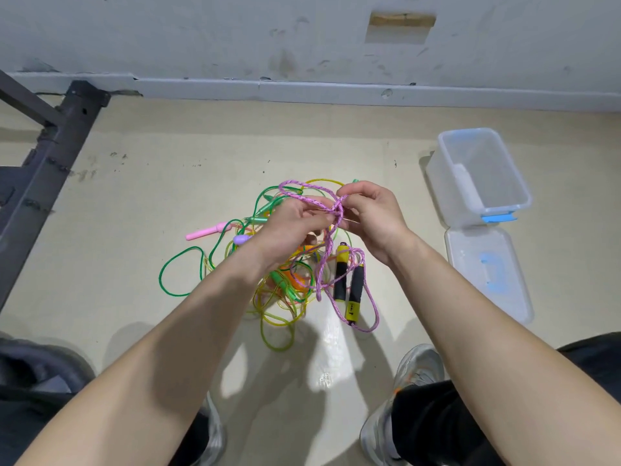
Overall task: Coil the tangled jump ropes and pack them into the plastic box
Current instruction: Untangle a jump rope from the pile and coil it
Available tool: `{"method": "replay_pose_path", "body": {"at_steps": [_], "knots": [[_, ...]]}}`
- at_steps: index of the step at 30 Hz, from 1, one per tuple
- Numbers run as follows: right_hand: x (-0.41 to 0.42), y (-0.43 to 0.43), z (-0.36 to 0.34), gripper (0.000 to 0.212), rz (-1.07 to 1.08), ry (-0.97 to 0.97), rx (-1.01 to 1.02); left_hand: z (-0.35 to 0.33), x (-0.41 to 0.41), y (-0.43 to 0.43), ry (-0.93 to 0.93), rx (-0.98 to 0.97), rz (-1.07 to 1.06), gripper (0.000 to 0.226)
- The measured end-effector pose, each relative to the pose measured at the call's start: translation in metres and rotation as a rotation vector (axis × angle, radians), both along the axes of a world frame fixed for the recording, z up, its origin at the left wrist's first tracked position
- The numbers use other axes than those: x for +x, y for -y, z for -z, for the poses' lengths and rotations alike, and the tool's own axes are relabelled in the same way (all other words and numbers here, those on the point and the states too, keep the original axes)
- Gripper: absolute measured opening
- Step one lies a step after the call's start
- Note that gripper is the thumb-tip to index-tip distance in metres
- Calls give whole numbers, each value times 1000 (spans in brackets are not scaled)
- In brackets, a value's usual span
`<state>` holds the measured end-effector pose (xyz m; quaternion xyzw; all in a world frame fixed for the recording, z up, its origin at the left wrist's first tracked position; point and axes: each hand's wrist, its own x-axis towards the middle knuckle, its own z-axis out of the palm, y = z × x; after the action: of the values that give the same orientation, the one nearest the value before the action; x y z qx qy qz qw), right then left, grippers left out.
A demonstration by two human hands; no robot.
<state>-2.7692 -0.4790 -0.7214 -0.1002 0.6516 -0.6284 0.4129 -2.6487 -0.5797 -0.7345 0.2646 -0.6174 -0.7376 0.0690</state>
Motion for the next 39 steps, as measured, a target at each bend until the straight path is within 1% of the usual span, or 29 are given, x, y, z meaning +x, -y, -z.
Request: {"method": "replay_pose_path", "body": {"at_steps": [3,5,6,8,11,12,13,14,15,16,17,18,19,20,21,23,25,26,27,28,29,30,31,32,33,34,36,38,39], "knots": [[-2,2,2,19,46,31,-23,-1,4,10,86,-152,44,19],[-11,0,5,20,113,60,-8,1,8,17,147,-211,-15,21],[-16,-2,7,21,107,18,31,4,11,20,159,-219,-73,23],[-23,-7,15,19,20,-148,151,13,14,27,199,-319,-203,24],[-25,-11,25,14,-94,-560,387,32,16,37,301,-621,-384,15],[-26,-12,25,13,-103,-667,458,35,15,38,335,-662,-429,11],[-30,-13,28,12,-95,-747,521,38,15,40,366,-623,-496,10],[-33,-15,29,12,-79,-787,578,39,16,43,367,-497,-588,18],[-37,-16,30,11,-56,-782,612,40,19,47,337,-286,-683,27],[-40,-17,30,8,-10,-691,603,40,22,52,295,-32,-732,36],[-43,-18,31,5,63,-536,533,40,27,55,255,170,-731,42],[-44,-19,28,10,142,-336,451,41,32,56,251,262,-699,47],[-46,-20,26,16,223,-131,362,42,36,56,285,250,-653,49],[-48,-22,23,20,284,21,299,46,40,54,338,156,-606,50],[-52,-24,22,22,323,118,264,49,42,54,395,22,-554,50],[-59,-31,22,24,337,216,221,59,49,56,506,-218,-468,48],[-64,-35,24,23,358,260,150,66,56,61,652,-471,-360,45],[-66,-37,25,25,369,249,146,70,60,62,765,-637,-279,42],[-67,-38,28,32,371,186,179,71,64,62,893,-832,-196,39],[-69,-38,30,38,360,68,242,71,67,61,1011,-1019,-121,35],[-71,-38,34,44,341,-81,309,71,71,60,1106,-1134,-76,34],[-73,-39,38,46,294,-238,374,71,73,60,1180,-1163,-74,37],[-75,-42,43,44,213,-396,471,73,76,62,1239,-1103,-93,45],[-76,-45,45,42,111,-540,612,73,79,66,1247,-959,-169,57],[-77,-49,45,42,7,-658,747,74,82,72,1174,-746,-270,70],[-77,-53,46,46,-86,-741,840,73,83,77,1022,-478,-393,79],[-78,-60,48,57,-240,-766,887,66,84,81,674,68,-596,79],[-77,-67,53,59,-332,-660,785,60,80,84,457,408,-706,73],[-77,-72,57,54,-351,-555,693,59,78,85,366,495,-763,71]]}}
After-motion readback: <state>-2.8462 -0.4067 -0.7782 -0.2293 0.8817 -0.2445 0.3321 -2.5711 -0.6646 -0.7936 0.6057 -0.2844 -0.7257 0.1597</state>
